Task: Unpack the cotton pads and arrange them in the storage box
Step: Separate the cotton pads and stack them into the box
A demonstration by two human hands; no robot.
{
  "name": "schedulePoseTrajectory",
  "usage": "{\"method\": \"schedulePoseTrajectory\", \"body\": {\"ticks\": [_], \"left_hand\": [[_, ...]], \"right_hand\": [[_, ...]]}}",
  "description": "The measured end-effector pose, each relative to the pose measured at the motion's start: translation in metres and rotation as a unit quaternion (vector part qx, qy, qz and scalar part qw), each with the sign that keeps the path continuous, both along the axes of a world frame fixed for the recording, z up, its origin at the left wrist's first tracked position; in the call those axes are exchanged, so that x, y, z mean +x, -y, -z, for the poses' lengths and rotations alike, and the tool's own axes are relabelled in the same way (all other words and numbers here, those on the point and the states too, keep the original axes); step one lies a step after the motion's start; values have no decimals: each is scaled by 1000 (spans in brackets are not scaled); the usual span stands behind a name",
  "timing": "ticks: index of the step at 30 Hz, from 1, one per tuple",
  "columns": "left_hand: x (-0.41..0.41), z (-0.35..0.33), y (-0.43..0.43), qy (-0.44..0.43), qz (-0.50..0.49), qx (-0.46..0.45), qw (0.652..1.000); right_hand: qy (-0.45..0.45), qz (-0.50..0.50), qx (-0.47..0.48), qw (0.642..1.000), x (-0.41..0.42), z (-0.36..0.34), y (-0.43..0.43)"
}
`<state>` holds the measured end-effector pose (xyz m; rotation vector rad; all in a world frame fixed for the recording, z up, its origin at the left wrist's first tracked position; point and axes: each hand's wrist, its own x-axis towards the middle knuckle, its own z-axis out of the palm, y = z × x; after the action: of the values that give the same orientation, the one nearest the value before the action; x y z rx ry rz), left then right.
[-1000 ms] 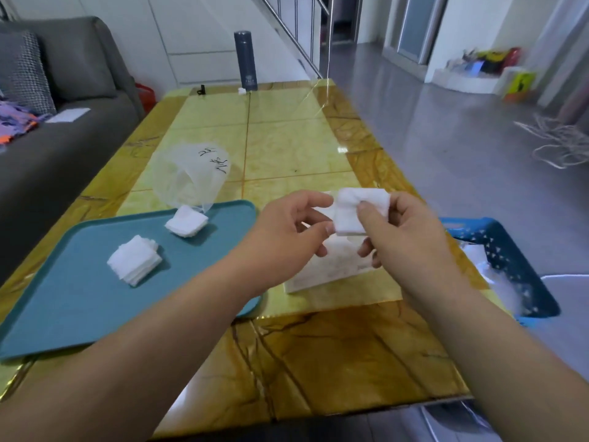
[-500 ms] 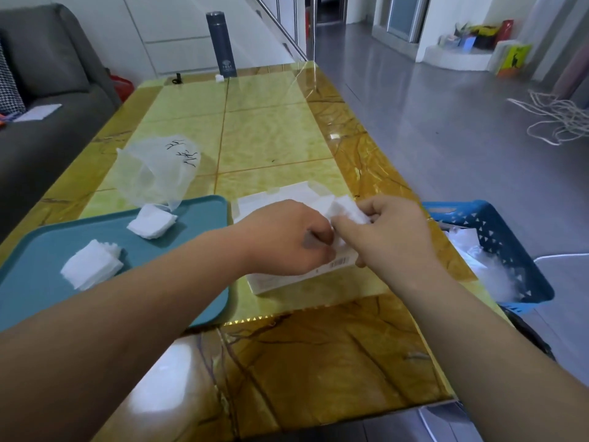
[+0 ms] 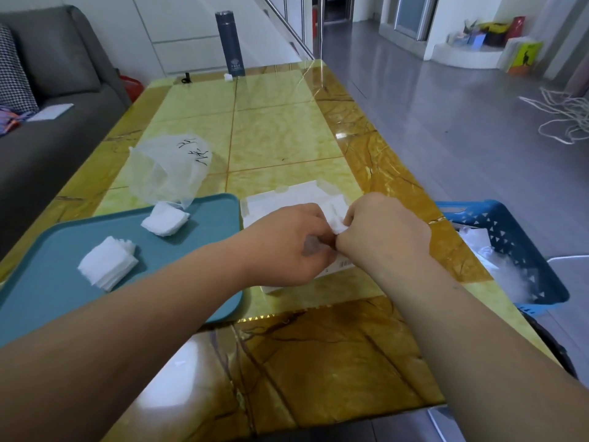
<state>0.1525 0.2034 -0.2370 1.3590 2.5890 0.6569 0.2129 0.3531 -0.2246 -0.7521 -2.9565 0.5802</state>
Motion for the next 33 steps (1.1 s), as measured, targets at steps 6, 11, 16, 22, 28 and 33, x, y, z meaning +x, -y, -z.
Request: {"method": "schedulePoseTrajectory", "body": {"ticks": [6,11,16,22,28,33], "left_hand": [[-3,12,13,34,-32,79,996],[-1,19,10,43,-38,90,994],[1,16,10,39,-38,81,995],[19,10,47,-37,-57,199,978],[18,12,134,-72,-185,203,959],[9,20,206,-80,-354,63,930]], "right_hand": [[46,-75,-20,996,11,-4,11],[52,-68,-43,995,6,2,13],[67,-51,-63,994,3,0,10],[-54,-26,61,996,12,-21,26],[-204,-161,-85,962,5,-14,108],[-151,-255,-144,944,-16,8,172]]}}
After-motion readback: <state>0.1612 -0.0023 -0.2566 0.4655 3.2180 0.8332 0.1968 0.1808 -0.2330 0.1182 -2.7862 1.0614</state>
